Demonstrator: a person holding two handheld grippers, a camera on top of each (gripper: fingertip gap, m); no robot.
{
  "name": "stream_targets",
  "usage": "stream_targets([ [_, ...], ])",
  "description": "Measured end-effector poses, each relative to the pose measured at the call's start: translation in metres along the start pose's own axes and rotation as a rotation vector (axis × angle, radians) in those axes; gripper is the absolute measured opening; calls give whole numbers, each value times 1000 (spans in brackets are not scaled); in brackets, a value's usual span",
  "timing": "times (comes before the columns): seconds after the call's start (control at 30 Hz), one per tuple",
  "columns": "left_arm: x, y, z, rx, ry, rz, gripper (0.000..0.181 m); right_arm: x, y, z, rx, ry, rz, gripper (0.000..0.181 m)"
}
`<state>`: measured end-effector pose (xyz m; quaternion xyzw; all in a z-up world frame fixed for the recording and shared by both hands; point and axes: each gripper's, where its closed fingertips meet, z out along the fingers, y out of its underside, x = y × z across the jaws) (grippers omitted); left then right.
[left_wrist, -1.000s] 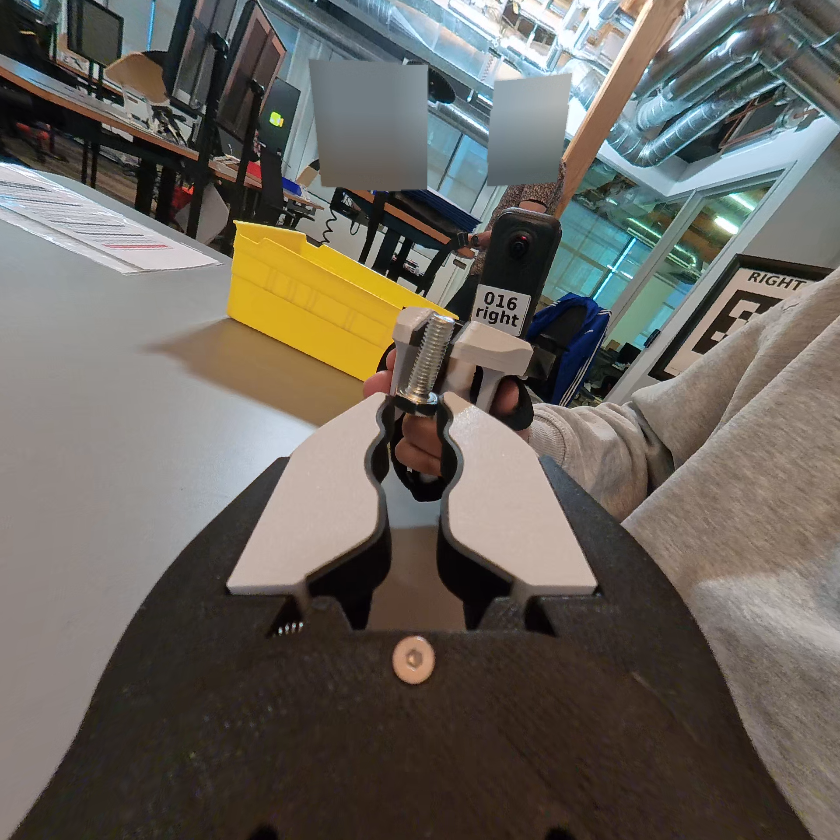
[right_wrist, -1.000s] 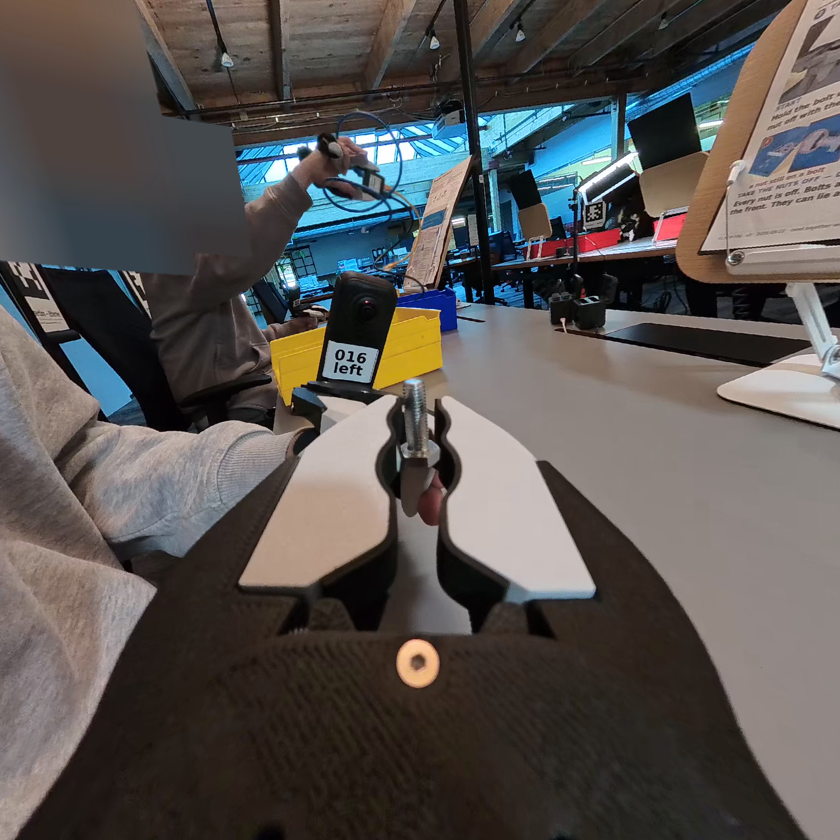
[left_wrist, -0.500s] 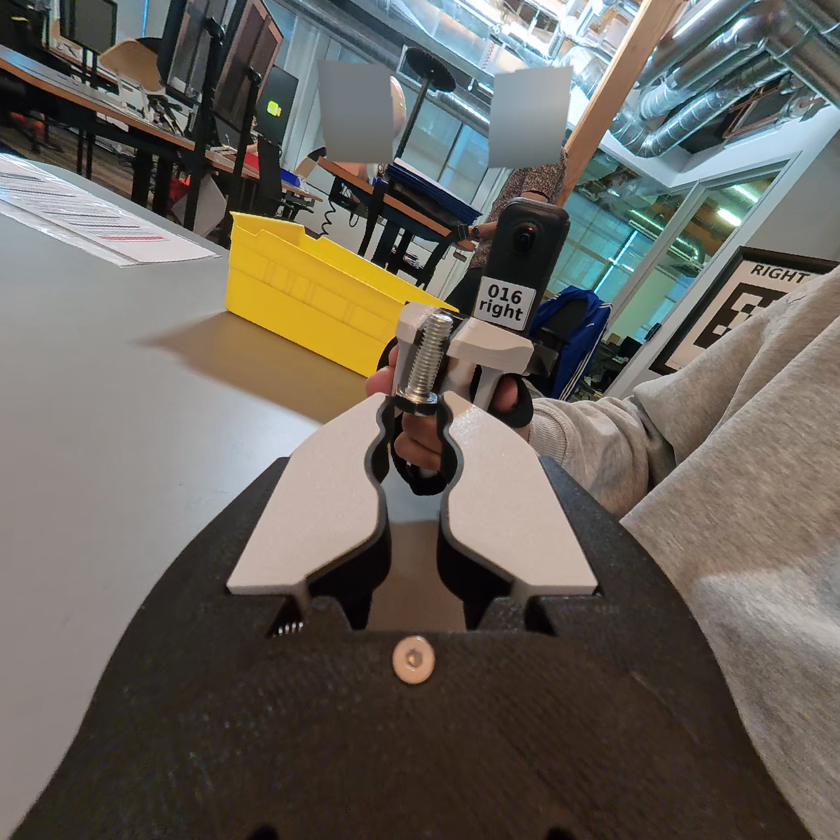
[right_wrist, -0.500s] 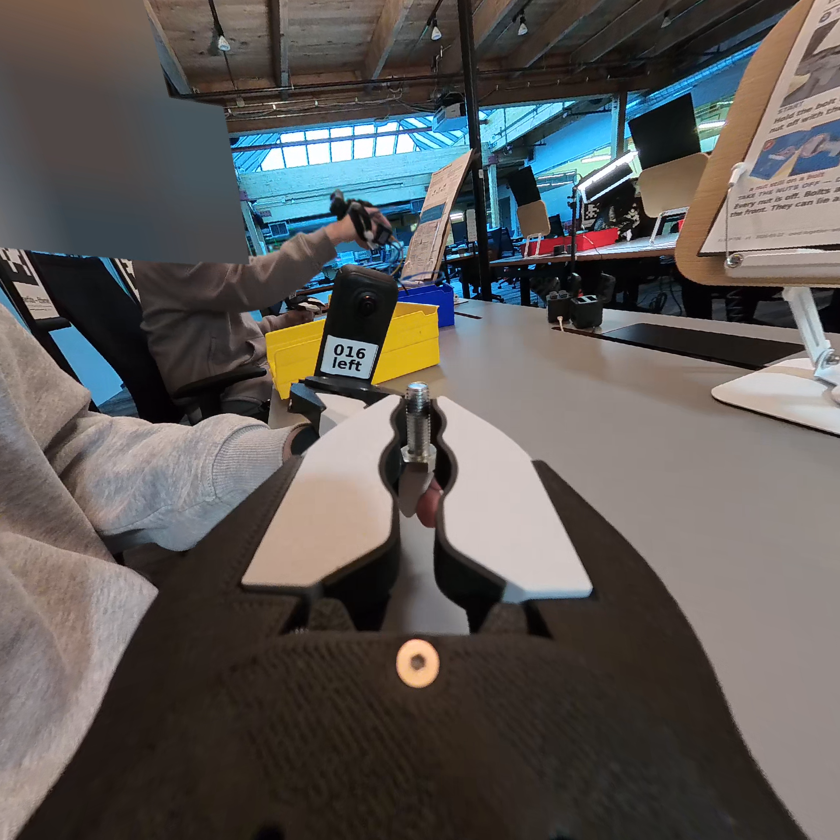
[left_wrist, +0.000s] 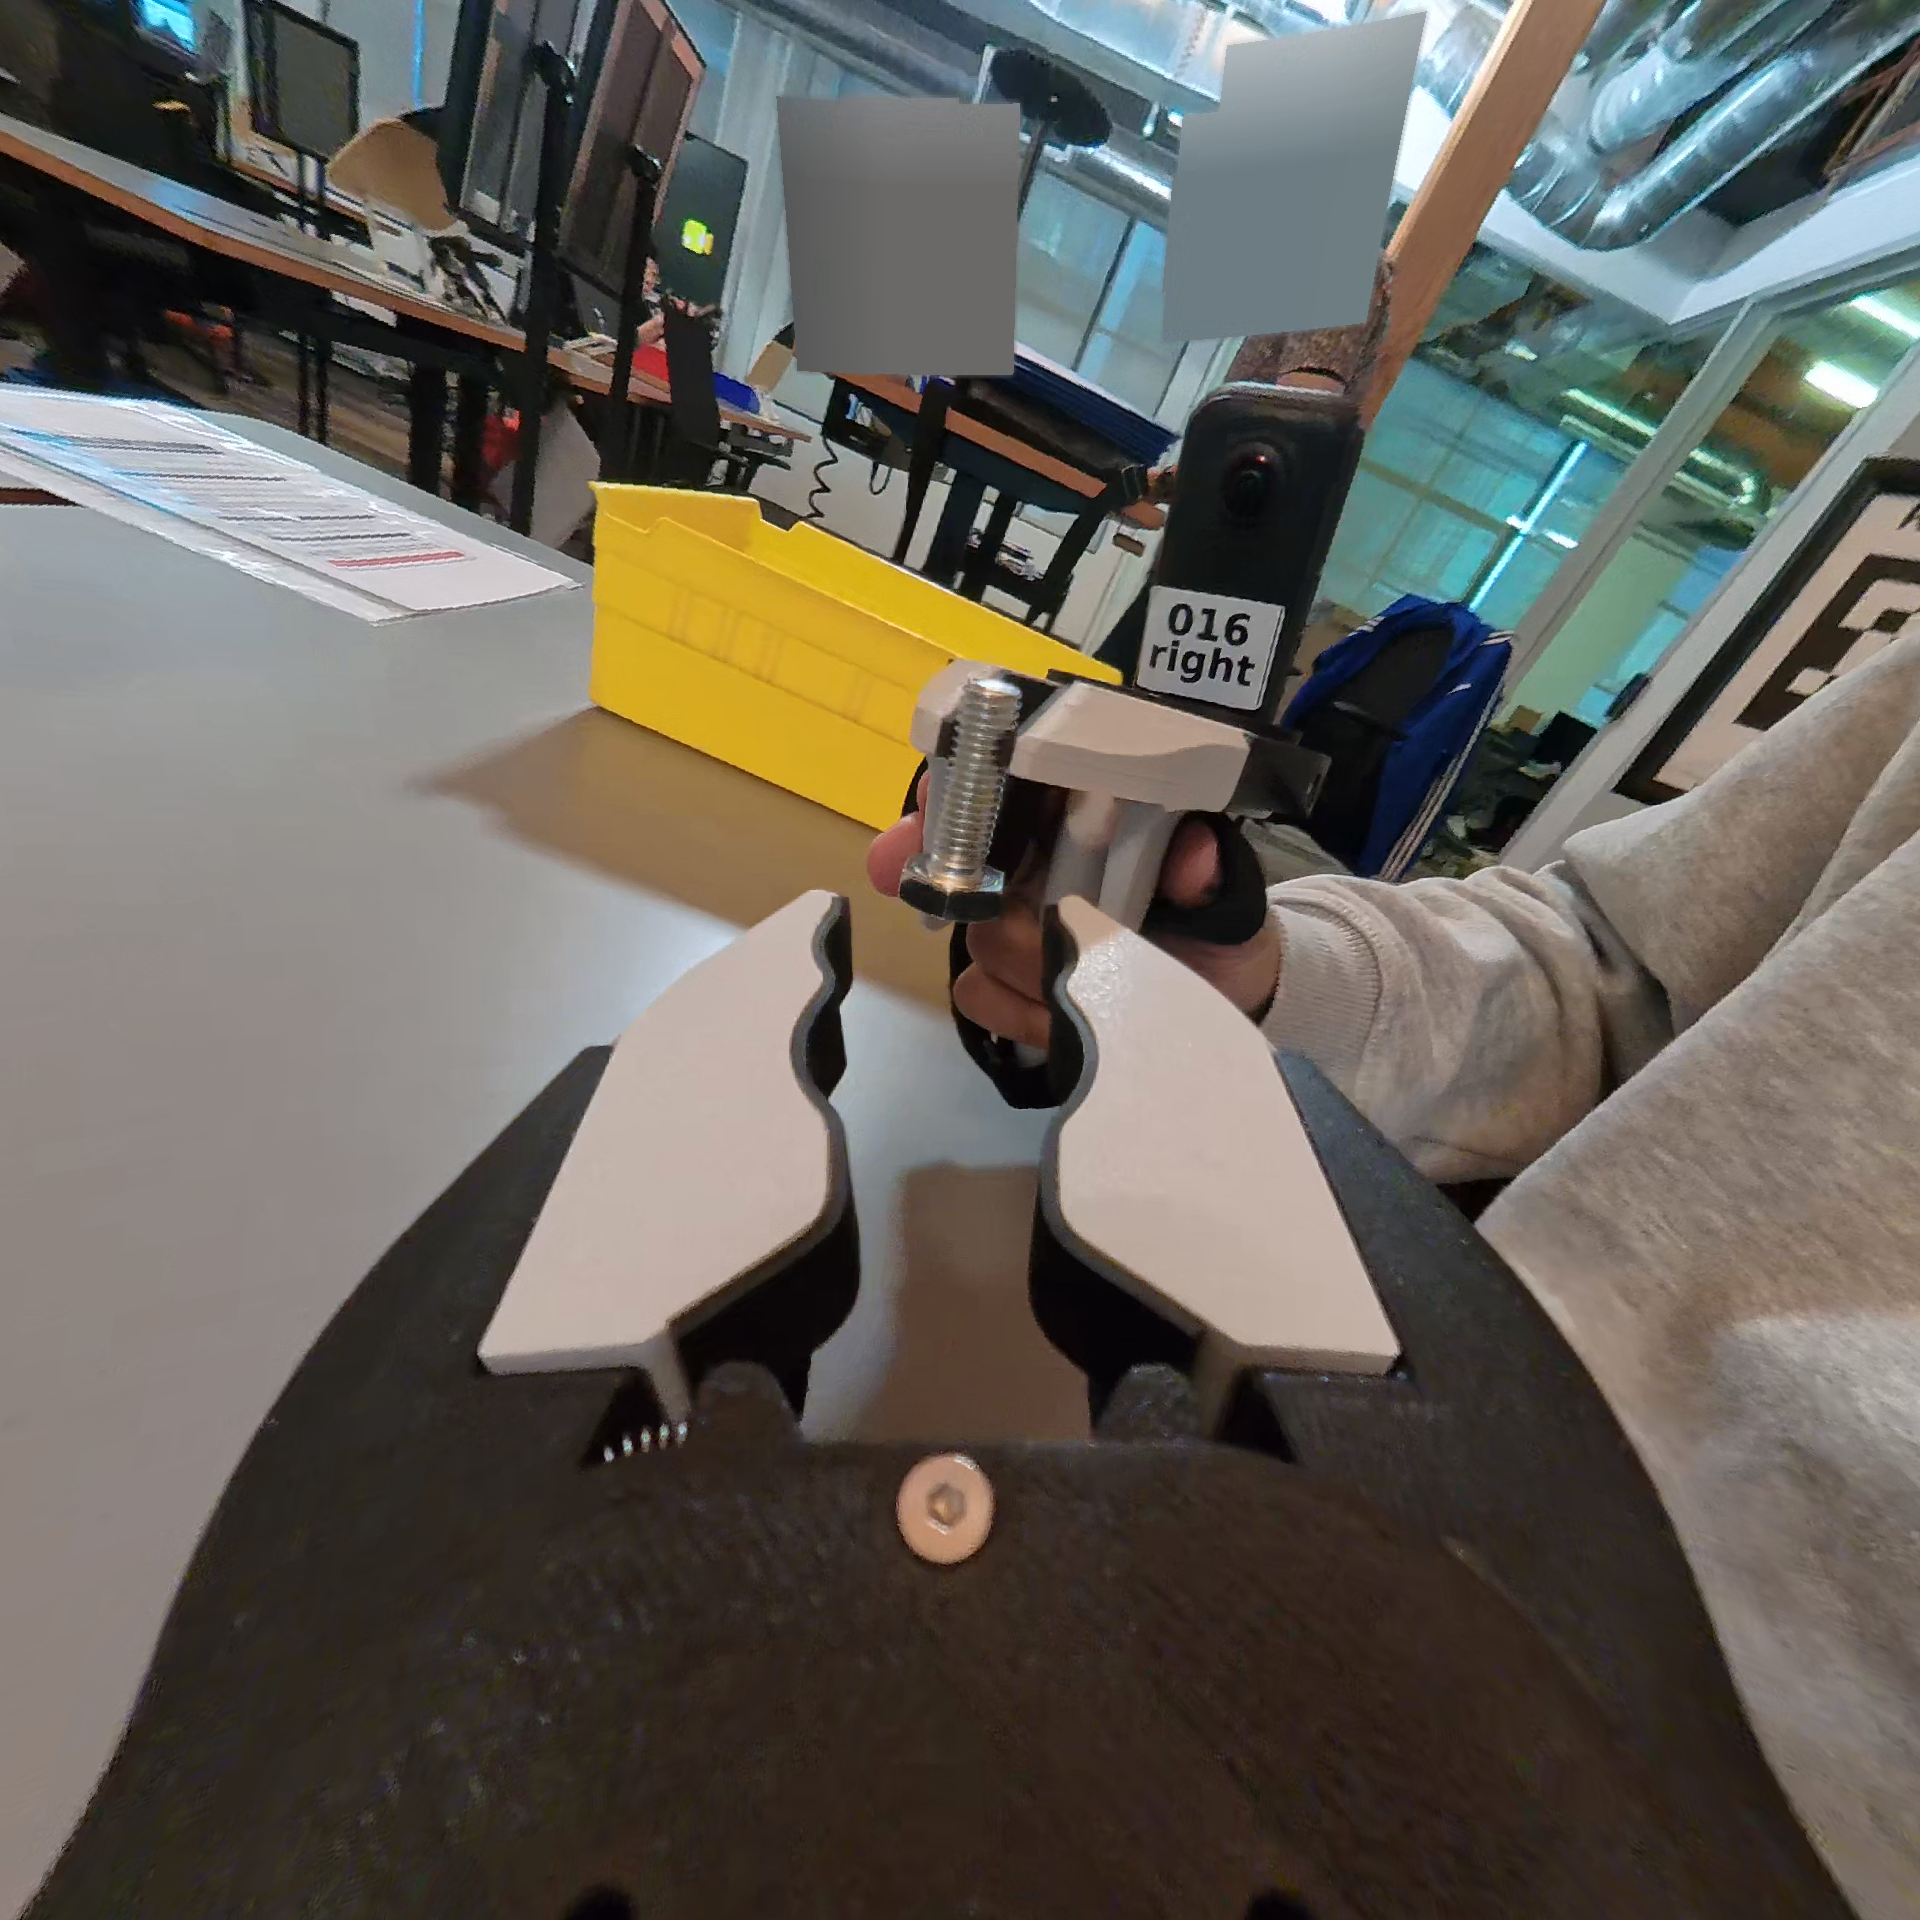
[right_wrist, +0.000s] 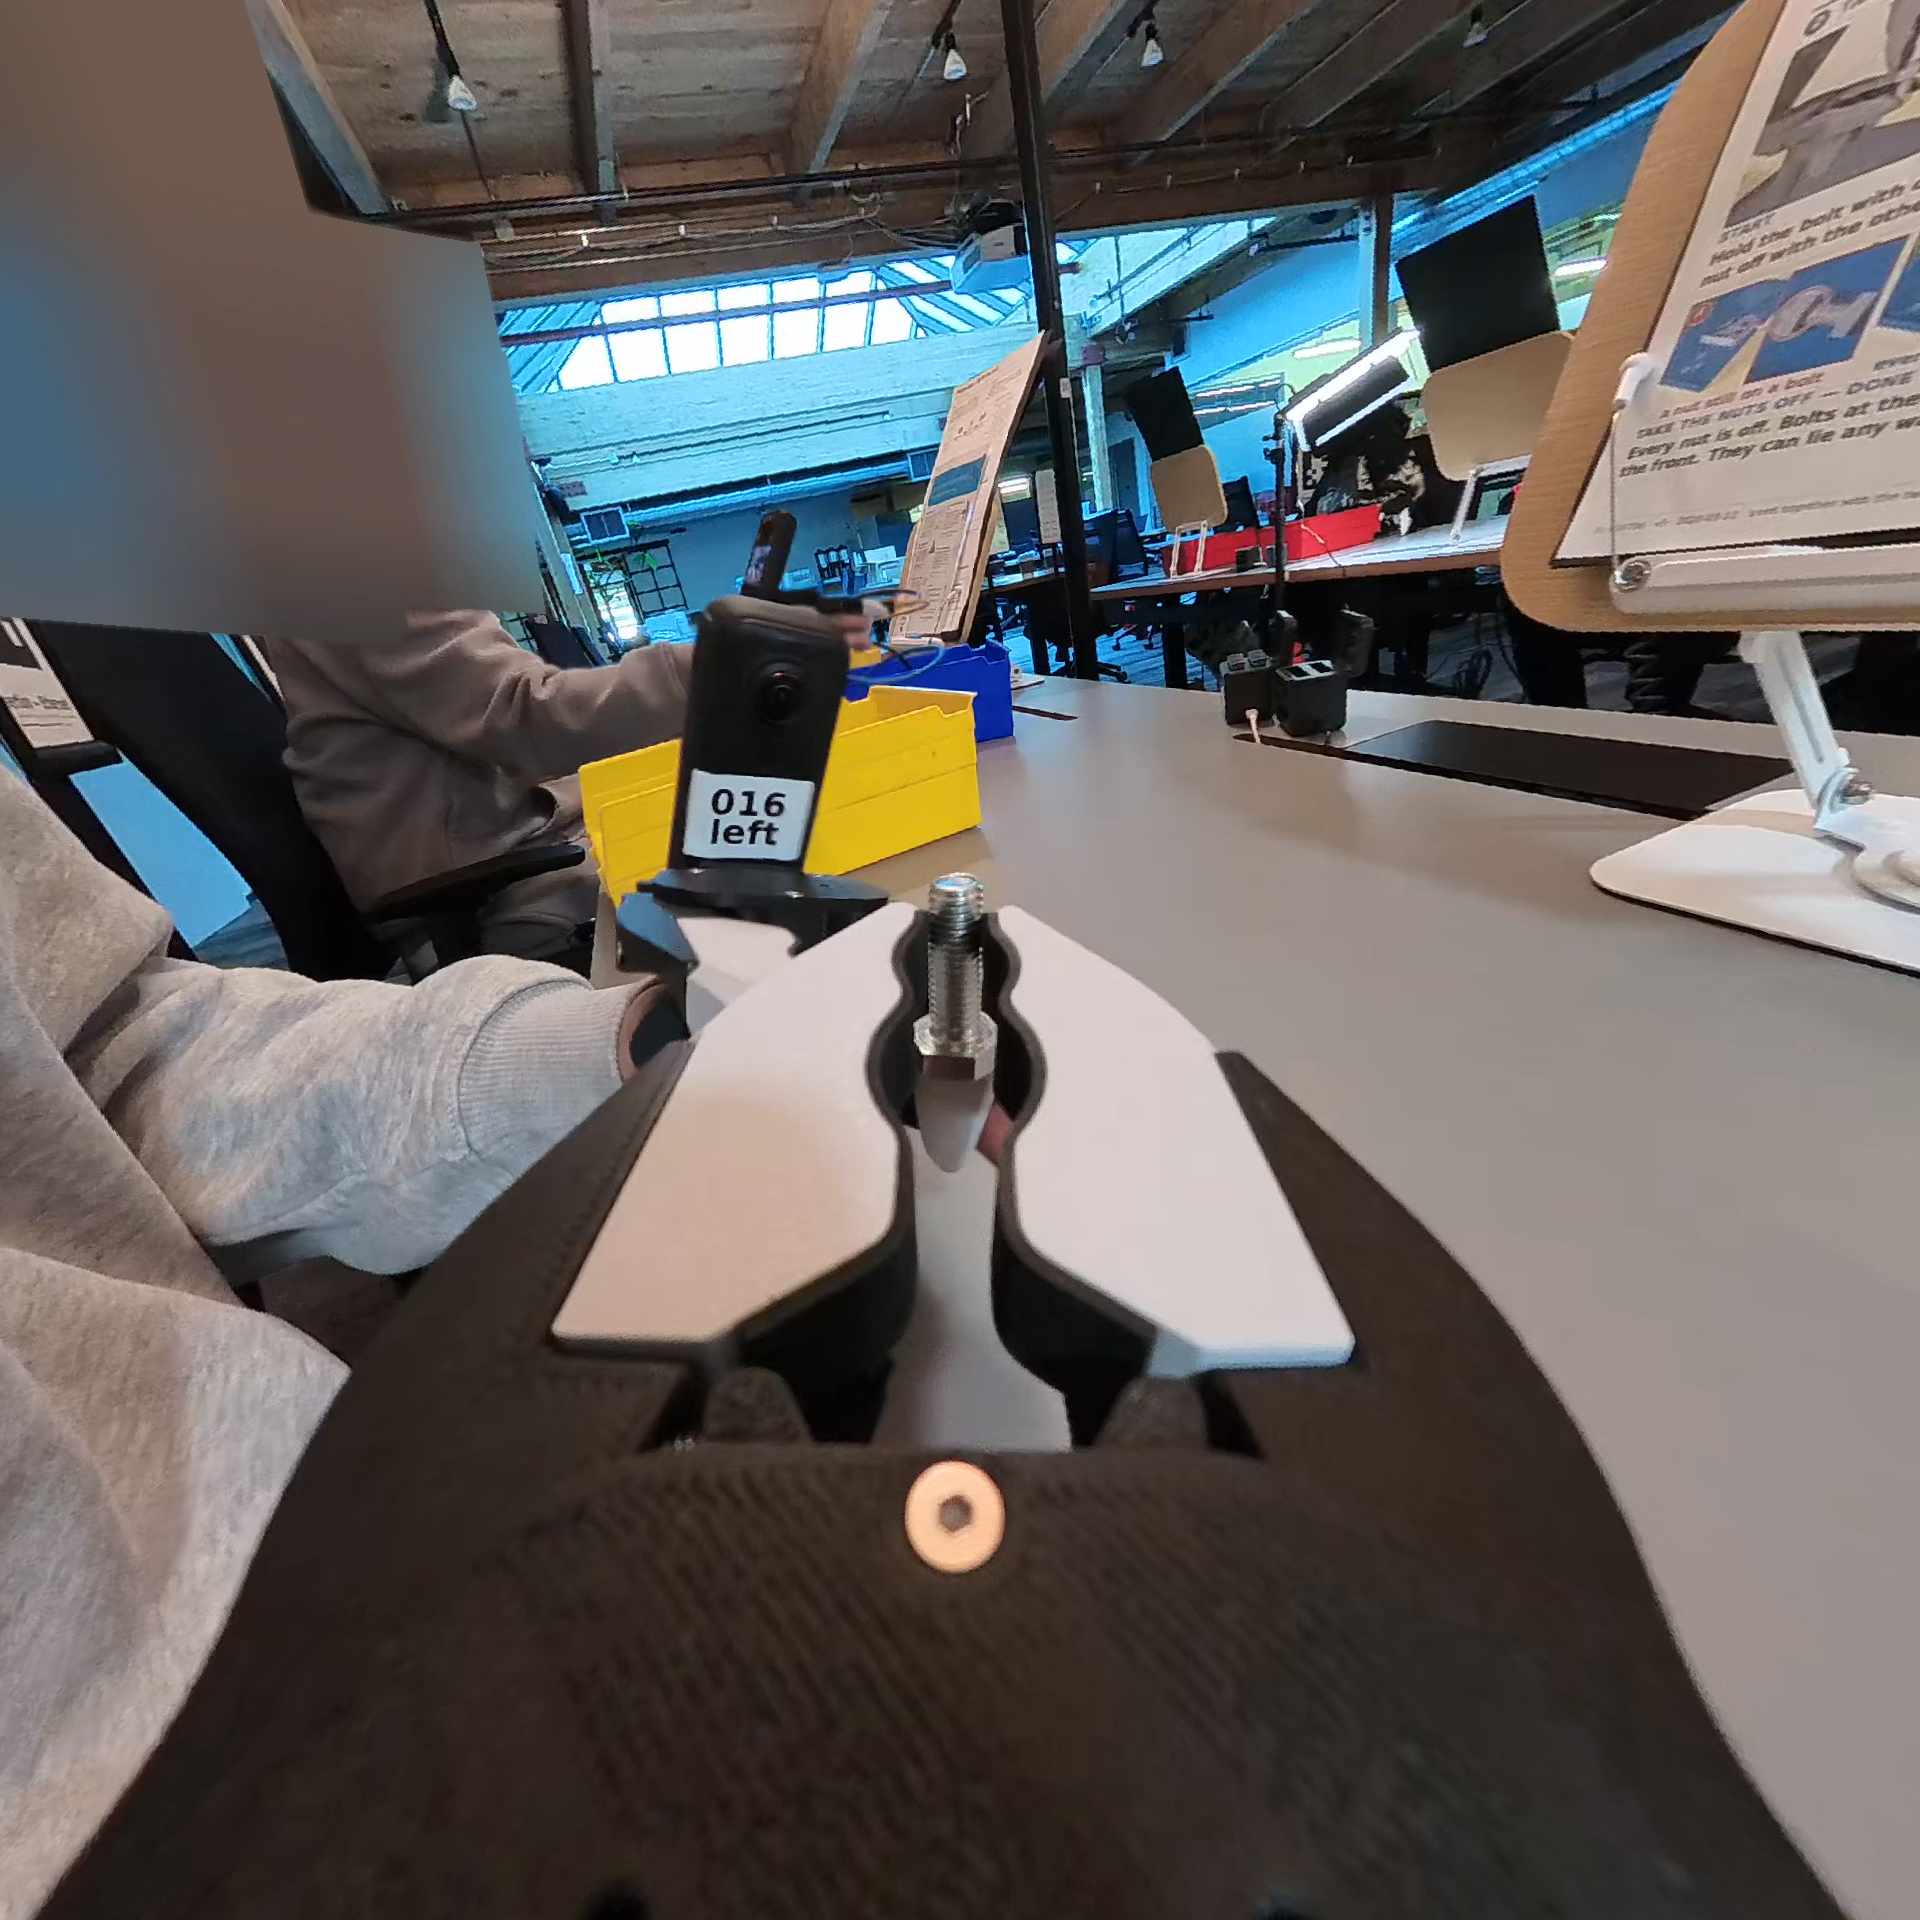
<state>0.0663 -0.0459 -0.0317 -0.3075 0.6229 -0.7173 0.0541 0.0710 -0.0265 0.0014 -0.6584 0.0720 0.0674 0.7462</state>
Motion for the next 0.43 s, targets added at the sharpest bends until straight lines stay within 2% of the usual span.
stream_targets([
  [0.2,-3,-1,0,1,-62,117,33,0,0,0,-2,-5,11,9],
  [0.43,1,-2,0,15,-64,169,29,-1,1,0,-1,-16,26,9],
])
